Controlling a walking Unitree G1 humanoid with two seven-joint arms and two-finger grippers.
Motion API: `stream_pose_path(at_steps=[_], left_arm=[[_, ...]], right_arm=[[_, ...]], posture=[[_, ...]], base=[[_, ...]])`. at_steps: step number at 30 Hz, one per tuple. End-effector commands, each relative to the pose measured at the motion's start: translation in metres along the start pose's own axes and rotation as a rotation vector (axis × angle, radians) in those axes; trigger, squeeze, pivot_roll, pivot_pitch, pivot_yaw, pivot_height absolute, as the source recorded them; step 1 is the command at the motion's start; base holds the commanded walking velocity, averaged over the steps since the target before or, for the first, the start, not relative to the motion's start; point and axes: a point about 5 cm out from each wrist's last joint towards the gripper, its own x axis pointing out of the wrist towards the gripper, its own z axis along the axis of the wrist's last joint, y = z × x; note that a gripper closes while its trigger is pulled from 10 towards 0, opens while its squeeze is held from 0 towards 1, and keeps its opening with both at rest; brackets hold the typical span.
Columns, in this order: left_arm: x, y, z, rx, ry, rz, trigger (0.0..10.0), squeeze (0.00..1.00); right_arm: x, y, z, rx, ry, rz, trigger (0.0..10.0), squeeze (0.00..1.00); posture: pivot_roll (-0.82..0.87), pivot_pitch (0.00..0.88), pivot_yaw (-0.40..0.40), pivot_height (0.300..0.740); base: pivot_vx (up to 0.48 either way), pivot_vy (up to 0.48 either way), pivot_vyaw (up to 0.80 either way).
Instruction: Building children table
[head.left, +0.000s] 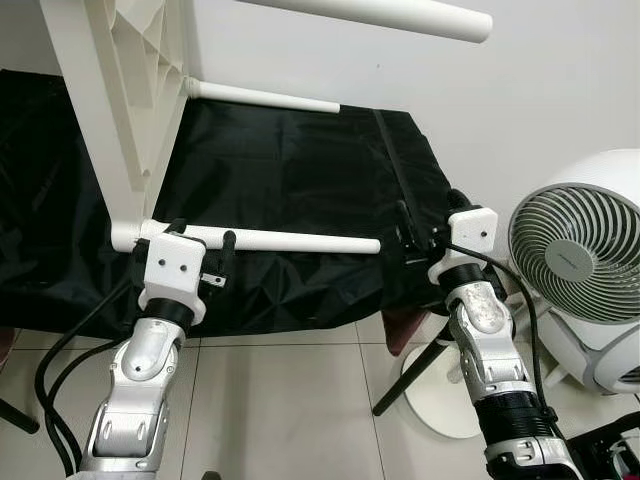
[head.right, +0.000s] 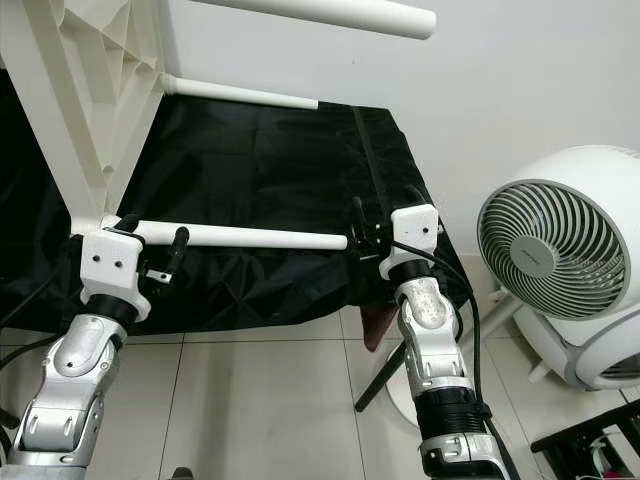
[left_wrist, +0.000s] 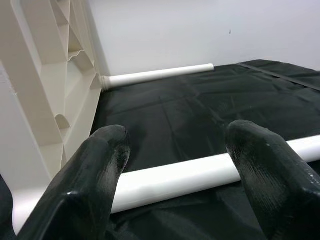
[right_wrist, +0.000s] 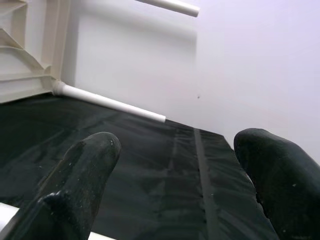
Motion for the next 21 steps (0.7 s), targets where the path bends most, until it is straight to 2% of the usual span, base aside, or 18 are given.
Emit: stream_pose_path(at_steps=[1,3,5,9,21], left_arm=[[-0.002,0.001,0.005,-0.012,-0.023,0.012,10.0,0.00],[-0.008,0.005,0.004,-0.039,-0.019,0.053,10.0,0.00],[-0.008,0.005,0.004,-0.039,-0.019,0.053,10.0,0.00],[-0.024,0.007,-0.007,-0.066,0.038,0.107,10.0,0.00],[-0.031,0.001,-0.005,-0.142,0.043,0.083,10.0,0.00]], right_arm=[[-0.006,-0.003,-0.006,0.015,0.036,-0.005,10.0,0.00],[-0.016,0.000,-0.010,0.024,0.060,-0.009,10.0,0.00],[-0.016,0.000,-0.010,0.024,0.060,-0.009,10.0,0.00],[-0.033,0.006,-0.020,0.007,0.109,0.004,10.0,0.00],[-0.043,0.008,-0.020,0.012,0.128,0.024,10.0,0.00]], posture=[[0.19,0.018,-0.099,0.740],[0.18,0.018,-0.093,0.740],[0.18,0.018,-0.093,0.740],[0.17,0.007,-0.083,0.740],[0.17,0.000,-0.079,0.740]], base=[[0.000,0.000,0.00],[0.000,0.000,0.00],[0.000,0.000,0.00],[0.000,0.000,0.00],[0.000,0.000,0.00]])
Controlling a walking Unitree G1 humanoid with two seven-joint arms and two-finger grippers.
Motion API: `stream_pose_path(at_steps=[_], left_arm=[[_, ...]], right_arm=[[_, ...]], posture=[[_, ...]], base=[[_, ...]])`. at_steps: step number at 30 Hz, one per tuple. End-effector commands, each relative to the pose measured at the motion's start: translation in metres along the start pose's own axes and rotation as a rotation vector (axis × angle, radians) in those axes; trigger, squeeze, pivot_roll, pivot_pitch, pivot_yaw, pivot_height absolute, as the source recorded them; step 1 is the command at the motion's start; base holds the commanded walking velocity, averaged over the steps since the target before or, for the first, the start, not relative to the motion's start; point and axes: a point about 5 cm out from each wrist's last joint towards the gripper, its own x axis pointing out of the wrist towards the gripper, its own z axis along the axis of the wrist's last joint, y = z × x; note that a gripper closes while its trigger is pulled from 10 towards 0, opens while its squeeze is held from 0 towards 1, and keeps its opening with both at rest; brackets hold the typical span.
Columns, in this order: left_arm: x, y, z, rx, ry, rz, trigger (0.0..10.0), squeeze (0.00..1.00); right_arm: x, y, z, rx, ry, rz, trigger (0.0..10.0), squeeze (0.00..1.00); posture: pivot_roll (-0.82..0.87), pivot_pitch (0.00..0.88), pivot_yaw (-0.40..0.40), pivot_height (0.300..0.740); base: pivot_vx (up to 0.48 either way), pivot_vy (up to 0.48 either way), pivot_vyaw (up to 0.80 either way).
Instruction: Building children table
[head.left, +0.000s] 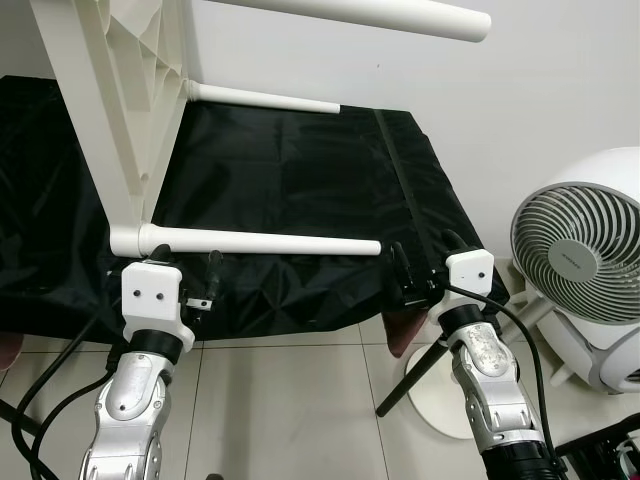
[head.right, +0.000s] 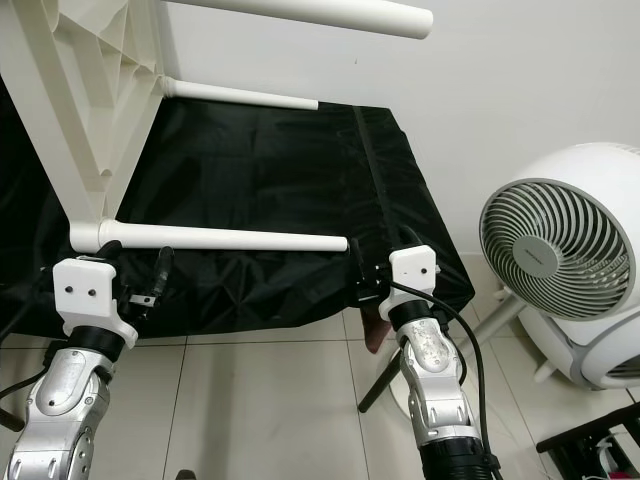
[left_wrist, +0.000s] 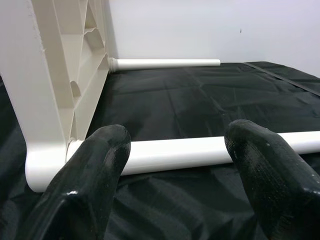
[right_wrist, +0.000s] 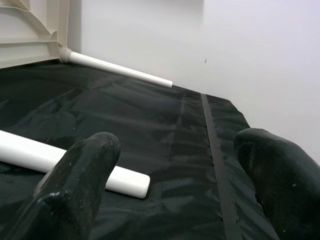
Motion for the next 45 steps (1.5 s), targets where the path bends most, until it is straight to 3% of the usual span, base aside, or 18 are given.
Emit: stream_pose_path(at_steps=[1,10,37,45], left_arm=[[-0.0012,-0.0013,-0.0001,-0.031,0.008,0.019,10.0,0.00],[-0.0022,0.0016,0.0022,-0.031,0.003,0.020,10.0,0.00],[-0.0072,0.0012,0.0029,-0.046,0.010,0.043,10.0,0.00],[-0.0081,0.0011,0.0031,-0.051,0.007,0.053,10.0,0.00]], right_arm=[[-0.0027,-0.0008,-0.0016,0.004,0.017,0.001,10.0,0.00],[-0.0028,0.0011,-0.0016,0.007,0.023,0.010,10.0,0.00],[-0.0014,0.0005,-0.0014,0.000,0.033,0.039,10.0,0.00],[-0.0007,-0.0002,-0.0012,-0.002,0.033,0.043,10.0,0.00]], posture=[[0.17,0.000,-0.079,0.740],[0.18,0.000,-0.084,0.740],[0.19,0.000,-0.107,0.740],[0.19,0.000,-0.111,0.740]], base=[[0.000,0.000,0.00],[0.000,0.000,0.00],[0.260,0.000,0.00],[0.000,0.000,0.00]])
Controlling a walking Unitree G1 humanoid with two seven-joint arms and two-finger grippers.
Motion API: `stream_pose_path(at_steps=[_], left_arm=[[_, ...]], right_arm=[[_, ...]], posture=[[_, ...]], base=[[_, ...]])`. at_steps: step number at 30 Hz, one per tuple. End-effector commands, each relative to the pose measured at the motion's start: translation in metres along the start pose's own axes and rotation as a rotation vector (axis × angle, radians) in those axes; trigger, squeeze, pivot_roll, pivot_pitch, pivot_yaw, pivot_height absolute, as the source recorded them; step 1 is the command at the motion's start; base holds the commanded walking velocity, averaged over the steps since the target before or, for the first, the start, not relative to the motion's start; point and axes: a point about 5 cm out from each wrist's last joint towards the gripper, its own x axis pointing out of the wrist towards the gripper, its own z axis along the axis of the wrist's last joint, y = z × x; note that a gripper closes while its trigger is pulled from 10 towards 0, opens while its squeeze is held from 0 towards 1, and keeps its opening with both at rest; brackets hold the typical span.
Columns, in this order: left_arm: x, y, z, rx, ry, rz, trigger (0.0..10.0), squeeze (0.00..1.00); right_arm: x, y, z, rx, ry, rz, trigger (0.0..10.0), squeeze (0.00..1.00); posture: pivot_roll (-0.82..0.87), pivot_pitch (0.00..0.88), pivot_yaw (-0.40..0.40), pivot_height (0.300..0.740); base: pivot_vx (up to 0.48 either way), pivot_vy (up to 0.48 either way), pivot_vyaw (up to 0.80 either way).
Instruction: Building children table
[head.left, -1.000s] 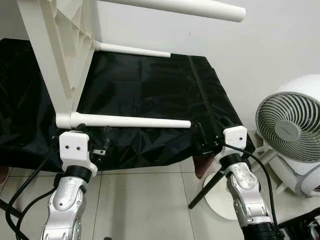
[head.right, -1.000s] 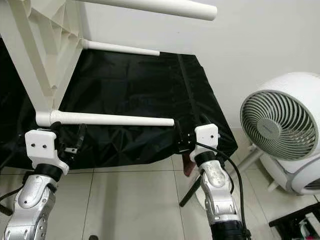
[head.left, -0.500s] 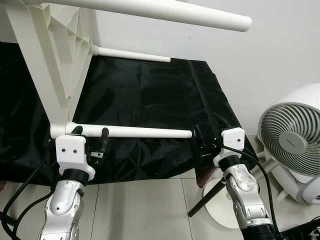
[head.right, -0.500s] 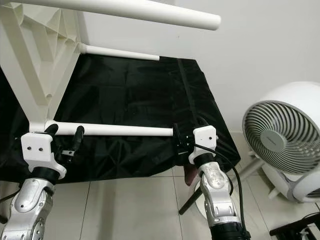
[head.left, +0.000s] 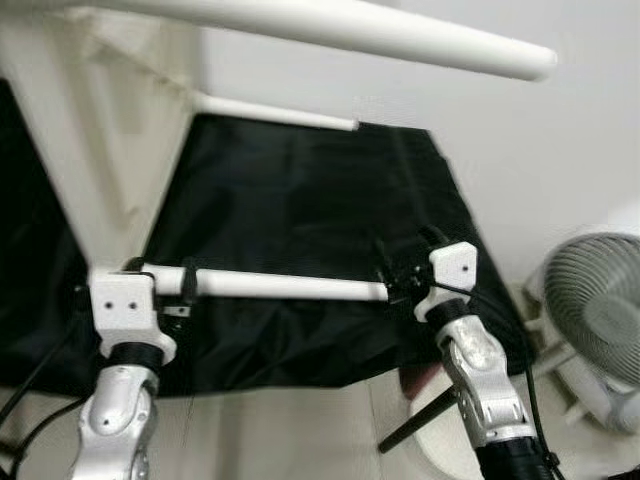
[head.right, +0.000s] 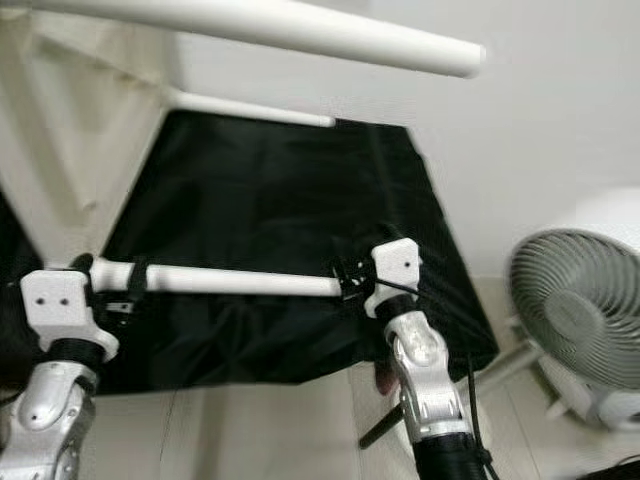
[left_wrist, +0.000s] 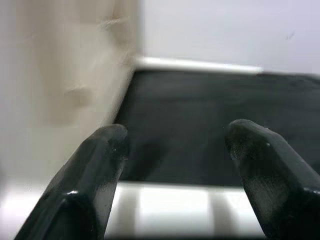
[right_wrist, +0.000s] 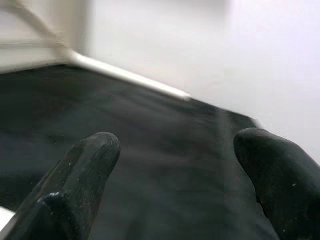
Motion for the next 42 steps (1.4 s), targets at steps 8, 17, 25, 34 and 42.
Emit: stream_pose_path(at_steps=[8,17,25,34,42], left_arm=[[-0.003,0.003,0.000,-0.003,0.015,0.025,10.0,0.00],[0.002,-0.012,-0.006,-0.026,0.095,-0.073,10.0,0.00],[0.007,-0.025,-0.010,-0.093,0.157,-0.161,10.0,0.00],[0.010,-0.028,-0.002,-0.076,0.130,-0.159,10.0,0.00],[0.011,-0.025,-0.003,-0.062,0.144,-0.153,10.0,0.00]], right_arm=[[0.004,0.000,0.003,0.001,-0.008,0.000,10.0,0.00],[0.015,-0.007,0.009,-0.042,-0.002,-0.033,10.0,0.00],[0.040,-0.012,0.049,-0.260,-0.162,-0.068,10.0,0.00],[0.045,-0.009,0.057,-0.197,-0.213,-0.048,10.0,0.00],[0.045,-0.005,0.062,-0.207,-0.237,-0.039,10.0,0.00]], posture=[[0.19,0.000,-0.112,0.740],[0.18,0.007,-0.106,0.740],[0.16,0.025,-0.094,0.740],[0.14,0.031,-0.113,0.740],[0.14,0.028,-0.100,0.740]], base=[[0.000,0.000,0.00],[0.000,0.000,0.00],[0.000,0.000,0.00],[0.000,0.000,0.00],[0.000,0.000,0.00]])
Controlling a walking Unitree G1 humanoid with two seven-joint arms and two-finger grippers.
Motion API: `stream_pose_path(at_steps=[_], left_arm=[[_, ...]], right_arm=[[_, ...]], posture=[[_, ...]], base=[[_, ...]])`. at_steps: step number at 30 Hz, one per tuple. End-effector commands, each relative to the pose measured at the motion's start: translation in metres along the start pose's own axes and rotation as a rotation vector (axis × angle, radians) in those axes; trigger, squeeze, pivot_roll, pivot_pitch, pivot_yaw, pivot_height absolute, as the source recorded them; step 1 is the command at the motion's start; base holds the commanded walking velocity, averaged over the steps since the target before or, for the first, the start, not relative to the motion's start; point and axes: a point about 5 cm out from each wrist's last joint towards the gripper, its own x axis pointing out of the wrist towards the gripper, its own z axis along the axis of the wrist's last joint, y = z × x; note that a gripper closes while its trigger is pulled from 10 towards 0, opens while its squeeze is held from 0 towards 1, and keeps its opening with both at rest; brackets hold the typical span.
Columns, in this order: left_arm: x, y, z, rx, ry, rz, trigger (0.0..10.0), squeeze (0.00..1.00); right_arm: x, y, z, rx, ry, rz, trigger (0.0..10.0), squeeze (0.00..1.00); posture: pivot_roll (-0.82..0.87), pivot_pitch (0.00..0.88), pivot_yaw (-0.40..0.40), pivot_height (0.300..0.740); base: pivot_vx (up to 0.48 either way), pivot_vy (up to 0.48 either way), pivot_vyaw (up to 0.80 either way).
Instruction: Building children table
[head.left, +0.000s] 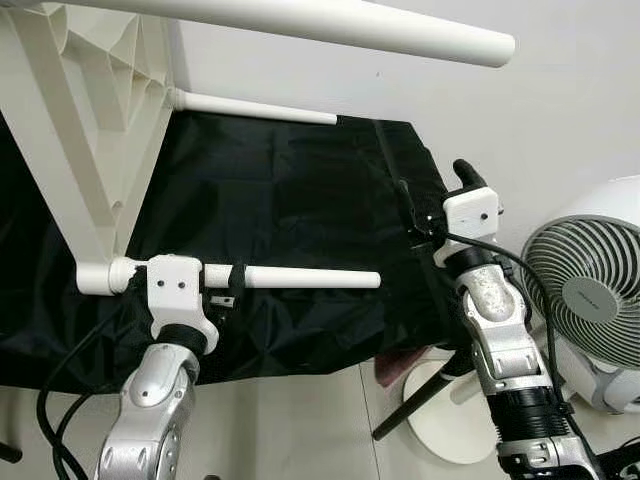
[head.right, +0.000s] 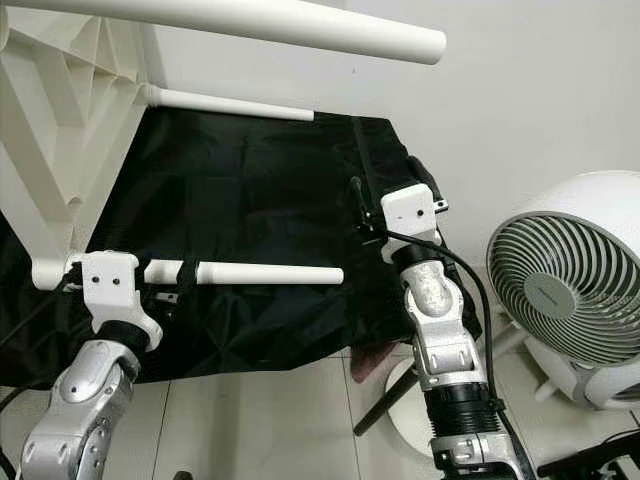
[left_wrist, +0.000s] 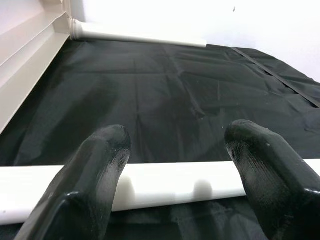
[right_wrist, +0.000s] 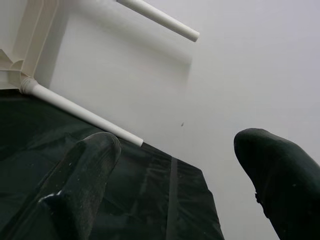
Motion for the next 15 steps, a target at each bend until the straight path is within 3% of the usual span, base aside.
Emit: stream_pose_path(at_steps=[1,6,9,10,15], left_arm=[[0.000,-0.002,-0.001,0.003,0.019,-0.035,10.0,0.00],[0.000,-0.003,-0.006,0.005,0.052,-0.045,10.0,0.00],[0.000,-0.004,-0.006,0.006,0.054,-0.070,10.0,0.00],[0.000,-0.004,-0.005,0.012,0.050,-0.075,10.0,0.00],[-0.001,-0.002,-0.004,0.012,0.046,-0.071,10.0,0.00]], right_arm=[[0.002,-0.001,0.007,-0.025,-0.032,0.011,10.0,0.00],[0.007,-0.001,0.023,-0.087,-0.101,0.030,10.0,0.00],[0.010,0.001,0.037,-0.119,-0.172,0.028,10.0,0.00],[0.013,0.003,0.049,-0.138,-0.239,0.013,10.0,0.00],[0.015,0.006,0.056,-0.156,-0.278,0.012,10.0,0.00]], posture=[[0.14,0.030,-0.095,0.740],[0.15,0.031,-0.082,0.740],[0.16,0.037,-0.079,0.740],[0.17,0.040,-0.086,0.740],[0.18,0.043,-0.094,0.740]], base=[[0.000,0.000,0.00],[0.000,0.000,0.00],[0.000,0.000,0.00],[0.000,0.000,0.00],[0.000,0.000,0.00]])
